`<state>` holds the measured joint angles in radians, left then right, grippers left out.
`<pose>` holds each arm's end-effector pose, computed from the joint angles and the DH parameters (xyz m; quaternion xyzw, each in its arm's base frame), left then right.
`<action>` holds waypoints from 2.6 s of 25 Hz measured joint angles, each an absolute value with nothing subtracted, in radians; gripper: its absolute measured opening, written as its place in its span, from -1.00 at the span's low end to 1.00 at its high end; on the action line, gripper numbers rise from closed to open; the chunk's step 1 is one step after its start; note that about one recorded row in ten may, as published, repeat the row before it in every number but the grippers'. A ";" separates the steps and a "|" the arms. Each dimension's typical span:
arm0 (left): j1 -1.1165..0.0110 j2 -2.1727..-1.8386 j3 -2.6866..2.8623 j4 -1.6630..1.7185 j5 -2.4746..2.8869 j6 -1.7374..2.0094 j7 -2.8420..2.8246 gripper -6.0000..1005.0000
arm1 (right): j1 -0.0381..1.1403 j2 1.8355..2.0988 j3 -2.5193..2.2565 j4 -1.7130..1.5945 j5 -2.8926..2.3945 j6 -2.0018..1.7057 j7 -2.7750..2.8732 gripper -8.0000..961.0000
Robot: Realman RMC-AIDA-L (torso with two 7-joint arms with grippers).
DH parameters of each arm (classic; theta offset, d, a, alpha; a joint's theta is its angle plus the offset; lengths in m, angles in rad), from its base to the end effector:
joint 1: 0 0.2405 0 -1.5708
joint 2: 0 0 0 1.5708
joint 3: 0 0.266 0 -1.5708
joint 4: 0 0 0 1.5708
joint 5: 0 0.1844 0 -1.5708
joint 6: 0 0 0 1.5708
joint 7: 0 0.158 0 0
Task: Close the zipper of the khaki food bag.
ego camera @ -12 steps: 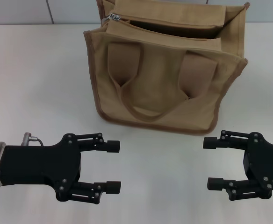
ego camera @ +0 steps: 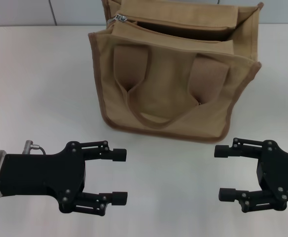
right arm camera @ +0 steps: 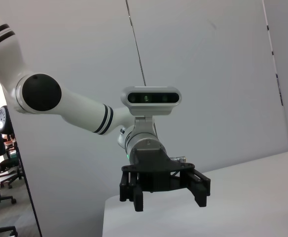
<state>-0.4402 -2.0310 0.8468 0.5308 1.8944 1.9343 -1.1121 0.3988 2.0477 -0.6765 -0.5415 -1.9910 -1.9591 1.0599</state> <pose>-0.2415 0.2365 -0.0168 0.9395 0.0976 0.3263 0.0364 0.2557 0.2296 -0.0099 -0.9345 0.1076 0.3391 0.0127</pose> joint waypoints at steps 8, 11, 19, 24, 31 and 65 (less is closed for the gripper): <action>-0.441 -2.031 0.847 0.531 1.894 1.934 -1.112 0.62 | 0.398 2.048 -0.676 -0.542 -1.990 -1.959 1.060 0.69; -0.445 -2.031 0.847 0.532 1.894 1.934 -1.112 0.61 | 0.398 2.048 -0.676 -0.541 -1.989 -1.959 1.060 0.68; -0.440 -2.027 0.725 0.537 1.886 1.912 -1.105 0.61 | 0.395 2.048 -0.676 -0.542 -1.988 -1.959 1.060 0.68; -0.420 -2.032 0.466 0.510 1.879 1.830 -1.039 0.61 | 0.393 2.048 -0.676 -0.542 -1.988 -1.960 1.060 0.68; -0.415 -2.062 0.167 0.408 1.861 1.678 -0.851 0.61 | 0.387 2.048 -0.673 -0.541 -1.988 -1.967 1.059 0.67; -0.680 -2.068 0.499 0.377 1.870 1.401 -0.881 0.59 | 0.362 2.048 -0.640 -0.541 -1.988 -1.995 1.058 0.66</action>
